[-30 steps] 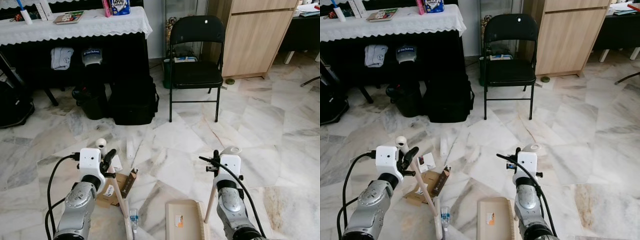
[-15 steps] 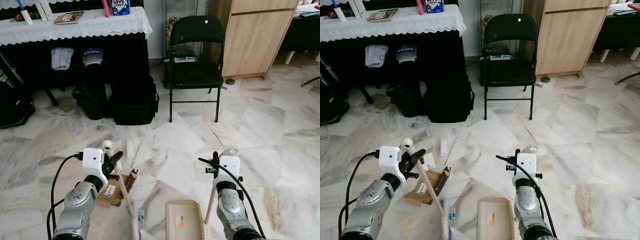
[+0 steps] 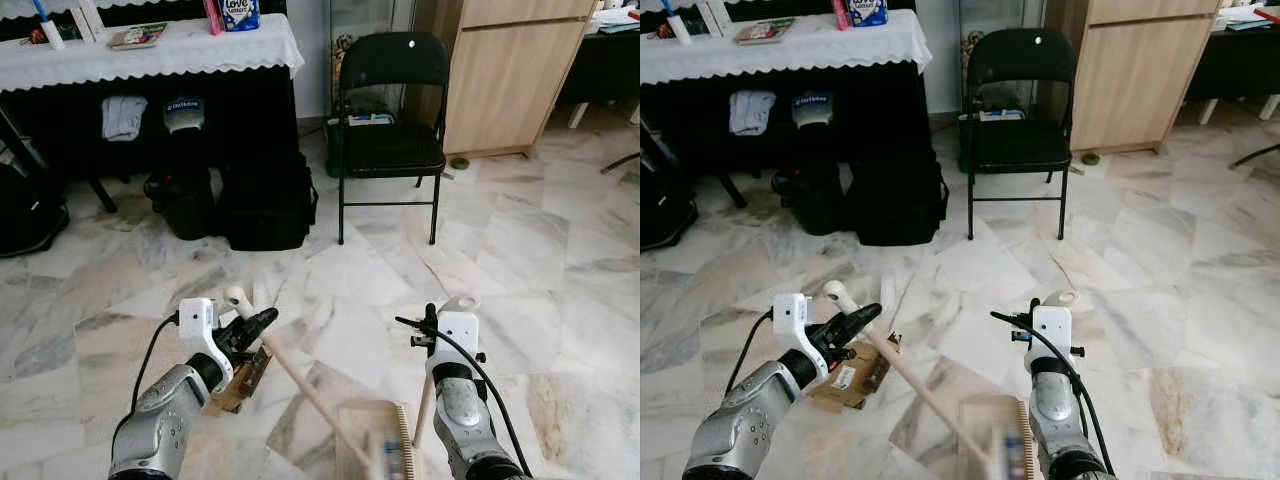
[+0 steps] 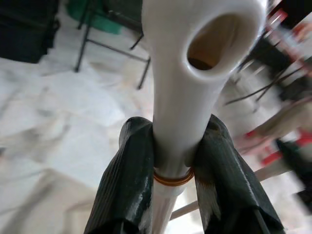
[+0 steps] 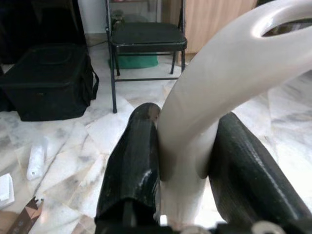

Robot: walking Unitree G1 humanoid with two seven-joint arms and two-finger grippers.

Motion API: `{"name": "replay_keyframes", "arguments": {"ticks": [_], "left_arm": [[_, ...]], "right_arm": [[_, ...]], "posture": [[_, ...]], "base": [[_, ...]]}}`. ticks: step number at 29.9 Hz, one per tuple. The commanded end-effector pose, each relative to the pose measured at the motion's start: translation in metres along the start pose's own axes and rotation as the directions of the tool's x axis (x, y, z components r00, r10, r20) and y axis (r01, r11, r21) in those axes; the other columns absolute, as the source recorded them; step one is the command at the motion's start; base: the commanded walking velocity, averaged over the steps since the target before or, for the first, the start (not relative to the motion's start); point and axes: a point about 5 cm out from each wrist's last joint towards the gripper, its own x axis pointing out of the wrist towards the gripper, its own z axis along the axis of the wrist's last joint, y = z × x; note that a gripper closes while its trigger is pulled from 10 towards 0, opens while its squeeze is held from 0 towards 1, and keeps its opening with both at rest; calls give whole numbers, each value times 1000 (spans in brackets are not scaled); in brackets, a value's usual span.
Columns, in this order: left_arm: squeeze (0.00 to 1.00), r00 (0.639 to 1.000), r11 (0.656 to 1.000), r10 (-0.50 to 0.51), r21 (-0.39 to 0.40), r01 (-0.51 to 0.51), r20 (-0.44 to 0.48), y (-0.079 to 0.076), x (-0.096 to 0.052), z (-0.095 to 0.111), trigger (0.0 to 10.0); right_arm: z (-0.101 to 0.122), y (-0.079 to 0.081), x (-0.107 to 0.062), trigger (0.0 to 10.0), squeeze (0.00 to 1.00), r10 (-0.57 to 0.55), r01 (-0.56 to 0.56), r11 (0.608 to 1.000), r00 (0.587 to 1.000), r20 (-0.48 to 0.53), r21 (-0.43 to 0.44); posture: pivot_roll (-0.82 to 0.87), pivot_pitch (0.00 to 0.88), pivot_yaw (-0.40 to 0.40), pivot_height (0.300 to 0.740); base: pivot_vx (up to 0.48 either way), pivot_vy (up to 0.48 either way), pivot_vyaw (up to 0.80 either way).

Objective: Sweep floor

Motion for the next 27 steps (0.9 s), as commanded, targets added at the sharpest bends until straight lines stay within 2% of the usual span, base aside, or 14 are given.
{"name": "replay_keyframes", "arguments": {"ticks": [1, 3, 6, 8, 9, 10, 15, 17, 20, 23, 27], "left_arm": [[0, 997, 998, -37, -45, 40, 69, -4, -1, 16, 10000], [0, 996, 998, -34, -55, 39, 81, -4, -1, 19, 10000], [0, 995, 1000, 0, -9, 1, 103, -2, -1, 25, 10000], [0, 970, 982, 133, 105, -157, 205, 7, 0, 43, 10000], [0, 970, 982, 133, 105, -157, 205, 7, 0, 43, 10000], [0, 953, 969, 171, 130, -208, 250, 9, 0, 50, 10000], [0, 925, 926, 199, 246, -286, 325, 6, 0, 64, 10000], [0, 907, 910, 220, 260, -323, 359, 7, -1, 67, 10000], [0, 884, 868, 250, 313, -385, 395, 9, -3, 71, 10000], [0, 875, 846, 247, 348, -404, 416, 8, -2, 71, 10000], [0, 857, 838, 247, 345, -423, 452, 5, -1, 74, 10000]], "right_arm": [[1, 5, 1, 10000, 0, 11, -11, 1000, 1000, -2, 4], [1, 5, 1, 10000, 0, 11, -11, 1000, 1000, -1, 4], [2, 6, 1, 10000, 0, 12, -12, 1000, 1000, 2, 6], [5, 7, 2, 10000, 0, 14, -15, 1000, 1000, 17, 12], [5, 7, 2, 10000, 0, 14, -15, 1000, 1000, 17, 12], [7, 7, 3, 10000, 0, 15, -15, 1000, 1000, 24, 15], [10, 8, 5, 10000, 0, 21, -22, 999, 999, 41, 24], [12, 8, 5, 10000, 0, 25, -26, 999, 999, 47, 28], [13, 9, 5, 10000, 0, 31, -33, 999, 998, 58, 37], [16, 10, 6, 10000, 0, 37, -40, 998, 997, 72, 43], [21, 10, 9, 10000, 0, 36, -41, 998, 995, 97, 52]], "posture": [[129, 13, 55, 740], [128, 13, 55, 740], [127, 13, 55, 740], [126, 13, 54, 740], [126, 13, 54, 740], [127, 13, 54, 740], [126, 12, 53, 740], [124, 13, 53, 740], [122, 14, 52, 740], [120, 14, 51, 740], [117, 14, 50, 740]], "base": [[0, 0, 0], [0, 0, 0], [0, 0, 0], [0, 0, 0], [0, 0, 0], [0, 0, 0], [0, 0, 0], [0, 0, 0], [0, 0, 0], [0, 0, 0], [0, 0, 0]]}}
